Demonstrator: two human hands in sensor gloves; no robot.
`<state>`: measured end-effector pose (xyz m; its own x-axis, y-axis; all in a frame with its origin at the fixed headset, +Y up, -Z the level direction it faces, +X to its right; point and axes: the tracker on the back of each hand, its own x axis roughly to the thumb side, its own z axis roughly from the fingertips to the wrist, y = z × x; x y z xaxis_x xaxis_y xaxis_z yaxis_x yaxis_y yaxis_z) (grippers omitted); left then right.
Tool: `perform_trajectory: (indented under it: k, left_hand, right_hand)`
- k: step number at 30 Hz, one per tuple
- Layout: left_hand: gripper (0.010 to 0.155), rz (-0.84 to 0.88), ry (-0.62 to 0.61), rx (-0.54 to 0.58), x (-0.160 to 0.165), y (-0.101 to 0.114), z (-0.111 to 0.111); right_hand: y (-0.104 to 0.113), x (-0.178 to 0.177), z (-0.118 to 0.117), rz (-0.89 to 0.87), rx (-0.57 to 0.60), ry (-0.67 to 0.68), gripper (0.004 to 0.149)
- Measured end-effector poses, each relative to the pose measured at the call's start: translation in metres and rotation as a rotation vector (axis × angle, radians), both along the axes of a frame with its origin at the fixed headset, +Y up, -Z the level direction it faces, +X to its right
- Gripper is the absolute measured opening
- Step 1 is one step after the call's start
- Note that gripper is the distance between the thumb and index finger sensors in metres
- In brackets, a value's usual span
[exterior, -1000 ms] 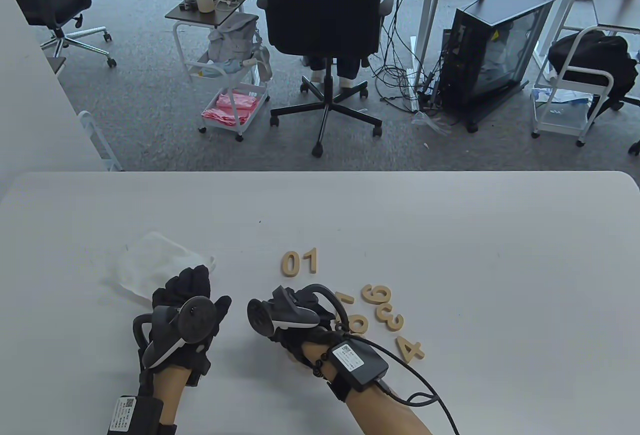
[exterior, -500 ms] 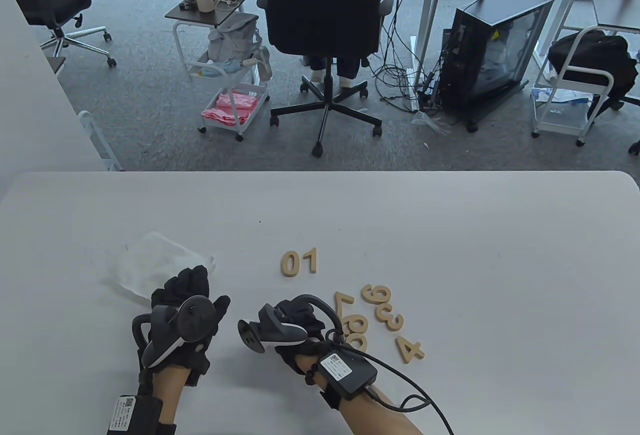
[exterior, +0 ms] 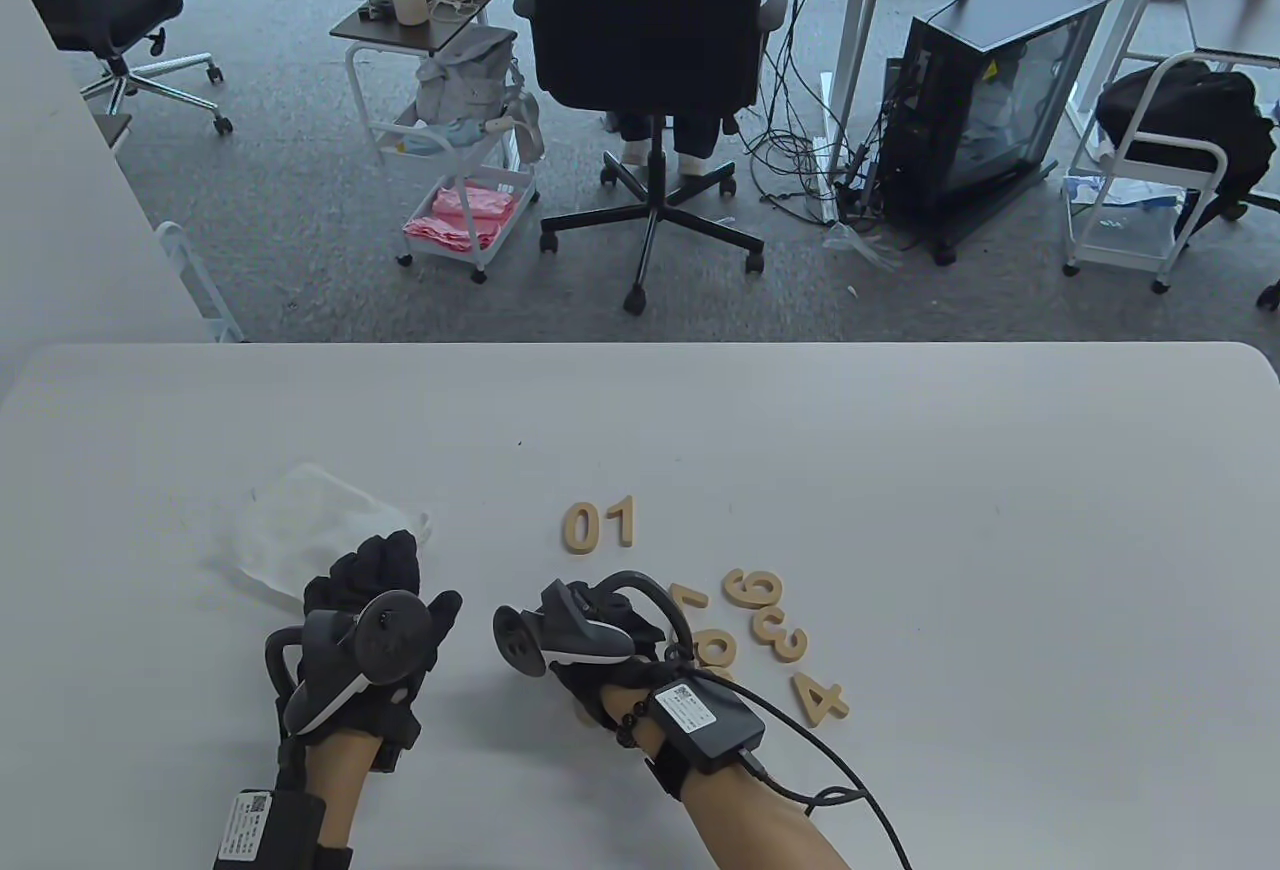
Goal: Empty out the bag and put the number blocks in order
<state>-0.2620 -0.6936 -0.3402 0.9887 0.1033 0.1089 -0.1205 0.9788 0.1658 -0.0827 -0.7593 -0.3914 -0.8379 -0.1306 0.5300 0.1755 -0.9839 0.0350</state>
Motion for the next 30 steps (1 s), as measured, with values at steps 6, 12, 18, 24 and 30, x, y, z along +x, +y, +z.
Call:
perform_trajectory:
  k: [6, 12, 18, 24, 30]
  left_hand:
    - [0.079, 0.001, -0.001, -0.003, 0.000, 0.000, 0.000]
    - [0.079, 0.005, -0.006, 0.000, 0.001, 0.001, 0.001]
    - [0.079, -0.006, -0.018, 0.010, 0.005, 0.003, 0.003]
    - [0.079, -0.004, -0.021, 0.017, 0.005, 0.003, 0.003]
    - [0.079, -0.001, -0.014, 0.022, 0.004, 0.003, 0.004]
  right_hand:
    - [0.020, 0.023, -0.013, -0.291, -0.110, -0.093, 0.047]
    - [0.034, 0.065, -0.022, -0.873, -0.506, -0.233, 0.048]
    - [0.037, 0.106, -0.015, -1.244, -0.710, -0.226, 0.047]
    - [0.039, 0.137, 0.000, -1.456, -0.799, -0.187, 0.046]
    - [0.041, 0.164, 0.006, -1.509, -0.741, -0.228, 0.044]
